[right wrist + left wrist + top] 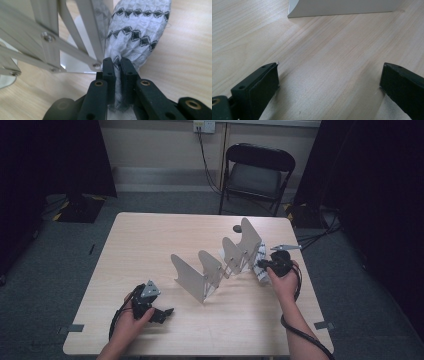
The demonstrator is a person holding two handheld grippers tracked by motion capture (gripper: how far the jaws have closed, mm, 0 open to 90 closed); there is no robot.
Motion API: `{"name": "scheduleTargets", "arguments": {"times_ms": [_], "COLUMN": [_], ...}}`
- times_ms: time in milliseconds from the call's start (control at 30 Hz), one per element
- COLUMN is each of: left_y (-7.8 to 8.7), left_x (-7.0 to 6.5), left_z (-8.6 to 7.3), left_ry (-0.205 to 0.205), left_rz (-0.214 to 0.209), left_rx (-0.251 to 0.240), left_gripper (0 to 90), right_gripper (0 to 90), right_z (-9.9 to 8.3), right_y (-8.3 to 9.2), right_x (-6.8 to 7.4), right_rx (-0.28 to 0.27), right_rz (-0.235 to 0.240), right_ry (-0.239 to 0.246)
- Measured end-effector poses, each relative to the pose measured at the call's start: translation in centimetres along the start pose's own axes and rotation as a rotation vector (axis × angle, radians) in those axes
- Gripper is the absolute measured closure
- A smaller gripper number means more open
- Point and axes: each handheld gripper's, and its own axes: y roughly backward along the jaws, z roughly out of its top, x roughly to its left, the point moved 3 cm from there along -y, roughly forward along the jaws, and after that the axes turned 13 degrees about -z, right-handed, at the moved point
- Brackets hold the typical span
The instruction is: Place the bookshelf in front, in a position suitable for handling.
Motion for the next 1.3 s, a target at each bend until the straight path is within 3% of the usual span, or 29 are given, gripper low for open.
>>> {"name": "scheduleTargets", "arguments": {"times_ms": [233,433,600,633,667,767,800,867,1000,1133,1300], "left_y": [0.0,0.0,0.0,0.0,0.0,0.0,0.0,-0.1,-0.1,-0.1,-0.1], "left_x": [0.0,0.0,0.0,0.0,0.0,0.1,0.1,0.1,0.0,0.0,0.0], "left_z": [0.0,0.0,0.0,0.0,0.0,0.0,0.0,0.1,0.1,0.1,0.1], "left_ry": [0.0,0.0,0.003,0.003,0.004,0.0,0.0,0.0,0.01,0.01,0.01], "left_rz": [0.0,0.0,-0.001,-0.002,-0.002,-0.001,-0.001,-0.001,-0.001,-0.001,-0.001], "left_rx": [0.0,0.0,-0.004,-0.003,-0.003,0.003,0.003,0.003,-0.009,-0.009,-0.009], "left_gripper": [2.0,1.9,1.8,1.6,1.6,1.1,1.1,1.0,0.8,0.8,0.8], "right_gripper": [84.1,84.2,84.3,84.3,84.3,84.3,84.3,84.3,84.2,84.3,84.3], "right_z": [-1.6,-1.2,1.5,2.9,2.9,6.1,6.1,8.5,11.0,12.1,11.8], "right_y": [-1.1,-0.8,1.3,2.3,2.3,4.1,4.1,5.2,5.9,5.3,4.4], "right_x": [0.5,0.0,-1.5,-2.0,-2.0,-2.8,-2.8,-2.8,-2.0,-1.0,-0.6], "right_rx": [0.043,0.04,-0.014,-0.037,-0.037,-0.089,-0.089,-0.132,-0.16,-0.171,-0.148], "right_rz": [-0.027,-0.034,-0.059,-0.072,-0.072,-0.086,-0.086,-0.086,-0.072,-0.04,-0.029], "right_ry": [0.017,0.003,-0.008,0.001,0.001,0.005,0.005,0.031,0.072,0.08,0.089]}}
